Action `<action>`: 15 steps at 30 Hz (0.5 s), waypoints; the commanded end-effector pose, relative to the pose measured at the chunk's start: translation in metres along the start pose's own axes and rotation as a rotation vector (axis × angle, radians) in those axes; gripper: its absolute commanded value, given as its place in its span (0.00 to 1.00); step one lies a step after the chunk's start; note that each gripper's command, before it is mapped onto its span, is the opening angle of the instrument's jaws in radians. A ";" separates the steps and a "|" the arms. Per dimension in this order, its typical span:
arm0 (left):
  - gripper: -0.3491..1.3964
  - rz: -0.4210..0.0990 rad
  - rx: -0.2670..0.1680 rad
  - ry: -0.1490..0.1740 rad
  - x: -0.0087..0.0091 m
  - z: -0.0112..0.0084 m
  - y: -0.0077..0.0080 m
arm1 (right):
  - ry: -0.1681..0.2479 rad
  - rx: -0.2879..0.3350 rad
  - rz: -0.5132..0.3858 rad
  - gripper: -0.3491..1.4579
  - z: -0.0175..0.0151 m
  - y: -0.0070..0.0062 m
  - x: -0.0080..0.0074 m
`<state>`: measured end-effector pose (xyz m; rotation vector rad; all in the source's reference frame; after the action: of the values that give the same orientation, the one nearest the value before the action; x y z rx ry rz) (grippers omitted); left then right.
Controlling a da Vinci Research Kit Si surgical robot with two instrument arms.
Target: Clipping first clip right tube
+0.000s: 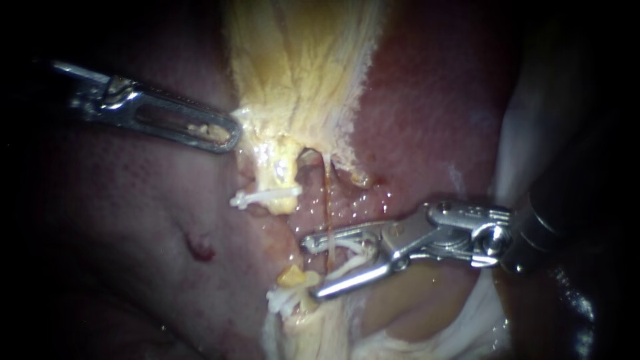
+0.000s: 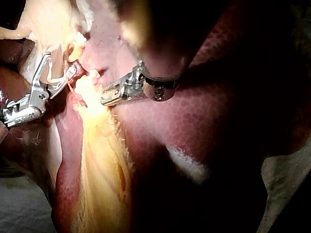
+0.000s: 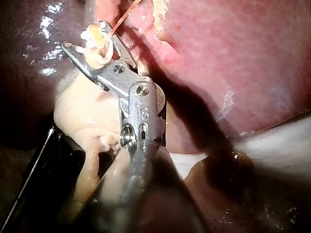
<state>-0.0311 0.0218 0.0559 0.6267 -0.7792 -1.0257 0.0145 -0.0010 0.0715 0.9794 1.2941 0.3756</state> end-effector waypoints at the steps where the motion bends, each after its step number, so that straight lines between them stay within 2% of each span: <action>1: 0.00 0.000 0.001 0.000 0.0000 0.0000 0.0000 | -0.007 0.012 -0.001 0.47 0.0002 -0.0001 -0.0003; 8: 0.00 0.000 0.001 0.000 0.0000 0.0000 0.0000 | -0.027 0.034 0.026 0.47 0.0014 -0.0001 -0.0022; 15: 0.00 0.000 0.001 0.000 0.0000 0.0000 0.0000 | -0.027 0.034 0.026 0.47 0.0014 -0.0001 -0.0022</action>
<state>-0.0311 0.0218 0.0559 0.6266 -0.7793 -1.0253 0.0151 -0.0033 0.0728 1.0282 1.2683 0.3609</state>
